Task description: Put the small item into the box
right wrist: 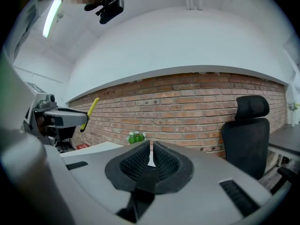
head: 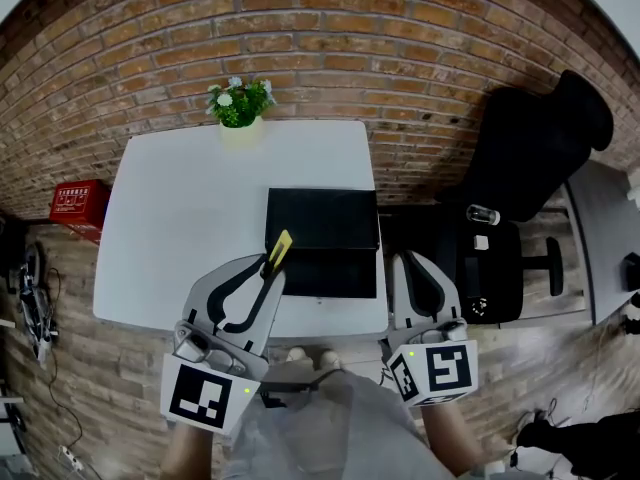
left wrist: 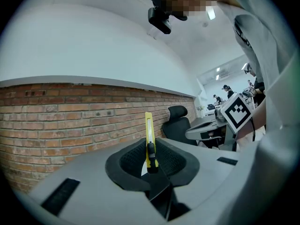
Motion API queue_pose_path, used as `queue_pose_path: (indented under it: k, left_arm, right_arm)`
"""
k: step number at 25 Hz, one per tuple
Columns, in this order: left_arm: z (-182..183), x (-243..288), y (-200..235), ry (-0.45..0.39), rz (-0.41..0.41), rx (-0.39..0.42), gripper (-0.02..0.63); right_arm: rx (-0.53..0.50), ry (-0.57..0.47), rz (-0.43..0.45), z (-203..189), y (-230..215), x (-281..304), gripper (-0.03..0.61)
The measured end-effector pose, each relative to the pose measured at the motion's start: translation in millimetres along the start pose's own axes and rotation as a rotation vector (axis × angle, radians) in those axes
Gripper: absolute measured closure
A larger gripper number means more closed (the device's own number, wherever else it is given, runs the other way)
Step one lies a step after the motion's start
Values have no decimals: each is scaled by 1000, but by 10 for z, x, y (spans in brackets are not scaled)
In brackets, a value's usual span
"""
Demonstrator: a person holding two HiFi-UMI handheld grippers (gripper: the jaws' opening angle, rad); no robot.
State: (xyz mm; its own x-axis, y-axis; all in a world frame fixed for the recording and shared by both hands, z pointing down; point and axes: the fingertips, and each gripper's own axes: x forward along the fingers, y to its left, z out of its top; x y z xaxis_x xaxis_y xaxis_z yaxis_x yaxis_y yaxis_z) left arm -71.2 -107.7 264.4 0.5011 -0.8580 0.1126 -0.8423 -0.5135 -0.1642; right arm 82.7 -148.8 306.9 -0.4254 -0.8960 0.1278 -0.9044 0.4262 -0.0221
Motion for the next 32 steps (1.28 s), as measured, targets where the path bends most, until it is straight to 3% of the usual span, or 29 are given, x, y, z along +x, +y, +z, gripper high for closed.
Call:
queue_pose_path:
  k: [6, 11, 22, 27, 32]
  left_arm:
    - [-154, 327, -87, 25, -118, 118, 539]
    - [-510, 710, -206, 80, -217, 138, 540]
    - [-1733, 1253, -599, 388, -489, 317, 540]
    - [-2261, 1337, -726, 582, -602, 360, 539]
    - [-2642, 1358, -857, 719, -702, 431, 538]
  right_arm:
    - [-3, 42, -48, -131, -127, -98, 525]
    - [-10, 83, -100, -252, -284, -209, 525]
    - [28, 150, -176, -532, -472, -359, 525]
    - [48, 175, -207, -649, -533, -401, 525]
    - [77, 185, -220, -738, -581, -427, 525]
